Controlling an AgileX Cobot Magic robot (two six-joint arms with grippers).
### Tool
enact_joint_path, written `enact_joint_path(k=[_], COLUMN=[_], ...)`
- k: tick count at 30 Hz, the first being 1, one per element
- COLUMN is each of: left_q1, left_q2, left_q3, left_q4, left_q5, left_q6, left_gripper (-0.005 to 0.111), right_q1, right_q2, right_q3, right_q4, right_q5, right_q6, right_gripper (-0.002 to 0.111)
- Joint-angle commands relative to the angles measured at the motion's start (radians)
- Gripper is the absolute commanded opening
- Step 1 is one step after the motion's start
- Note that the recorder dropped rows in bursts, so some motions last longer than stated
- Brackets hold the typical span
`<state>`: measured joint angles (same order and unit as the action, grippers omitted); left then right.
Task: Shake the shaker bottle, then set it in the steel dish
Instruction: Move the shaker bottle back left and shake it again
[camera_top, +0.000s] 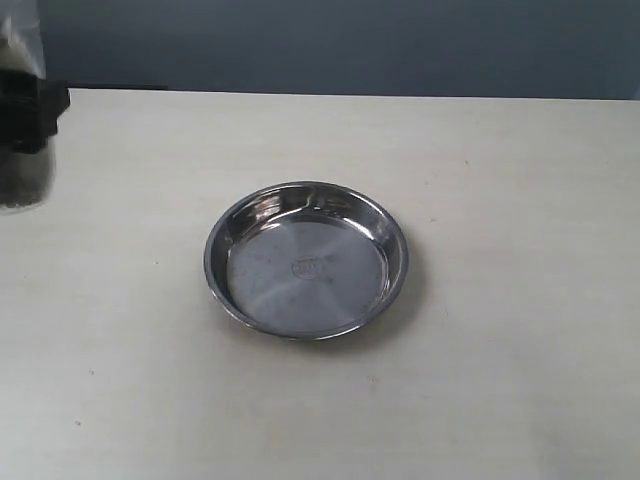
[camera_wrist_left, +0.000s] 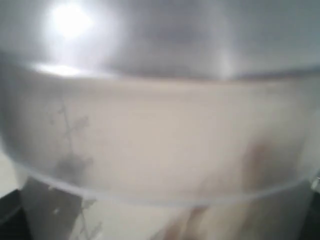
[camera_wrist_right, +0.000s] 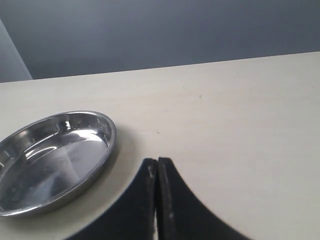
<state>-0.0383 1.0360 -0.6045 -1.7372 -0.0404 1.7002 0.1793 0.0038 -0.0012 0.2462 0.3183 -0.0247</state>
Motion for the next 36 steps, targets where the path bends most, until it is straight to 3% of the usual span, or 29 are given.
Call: enact_joint_path(k=[1,4,7,9,12,14,17,19,23,25,28,30,33,36], left_q1=[-0.004,-0.004,-0.004,-0.004,-0.004,-0.004,-0.004,-0.004,-0.004,-0.004,-0.004,-0.004,-0.004,-0.004], left_q2=[-0.144,-0.170,-0.127,-0.161,-0.244,-0.259,-0.189,-0.163,-0.239,-0.239,-0.180,-0.181,-0.255,-0.256], left_q3=[-0.090,-0.029,0.046,0.003,-0.116,-0.093,0.058,0.089,-0.006,0.048,0.171,0.148,0.017,0.056], left_q4=[0.012,0.075,-0.007,-0.007,0.123,0.153,0.051,0.006,0.131,0.149,0.036,0.049,0.164,0.220], left_q5=[0.173,0.081,-0.068,0.033,0.149,0.101,-0.004,0.032,0.120,0.077,0.006,0.059,0.130,0.083], left_q6=[-0.040,-0.041,-0.096,-0.086,-0.077,-0.079,-0.125,-0.128,-0.120,-0.124,-0.194,-0.198,-0.196,-0.205], left_gripper=[0.000,0.000,0.000,0.000,0.000,0.000,0.000,0.000,0.000,0.000,0.000,0.000,0.000,0.000], right_q1=[0.001,0.001,0.001,0.001,0.001,0.001,0.001,0.001,0.001,0.001,0.001,0.001,0.001,0.001], right_q2=[-0.004,-0.004,-0.004,-0.004,-0.004,-0.004,-0.004,-0.004,-0.004,-0.004,-0.004,-0.004,-0.004,-0.004], right_q3=[0.001,0.001,0.001,0.001,0.001,0.001,0.001,0.001,0.001,0.001,0.001,0.001,0.001,0.001], right_q4=[-0.001,-0.001,-0.001,-0.001,-0.001,-0.001,-0.001,-0.001,-0.001,-0.001,-0.001,-0.001,-0.001,-0.001], right_q5=[-0.010,-0.010,-0.010,-0.010,-0.010,-0.010,-0.010,-0.010,-0.010,-0.010,-0.010,-0.010,-0.010,-0.010], right_q6=[-0.001,-0.001,-0.001,-0.001,-0.001,-0.001,-0.001,-0.001,-0.001,-0.001,-0.001,-0.001,-0.001,-0.001], right_gripper=[-0.001,-0.001,-0.001,-0.001,-0.001,-0.001,-0.001,-0.001,-0.001,-0.001,-0.001,-0.001,-0.001,-0.001])
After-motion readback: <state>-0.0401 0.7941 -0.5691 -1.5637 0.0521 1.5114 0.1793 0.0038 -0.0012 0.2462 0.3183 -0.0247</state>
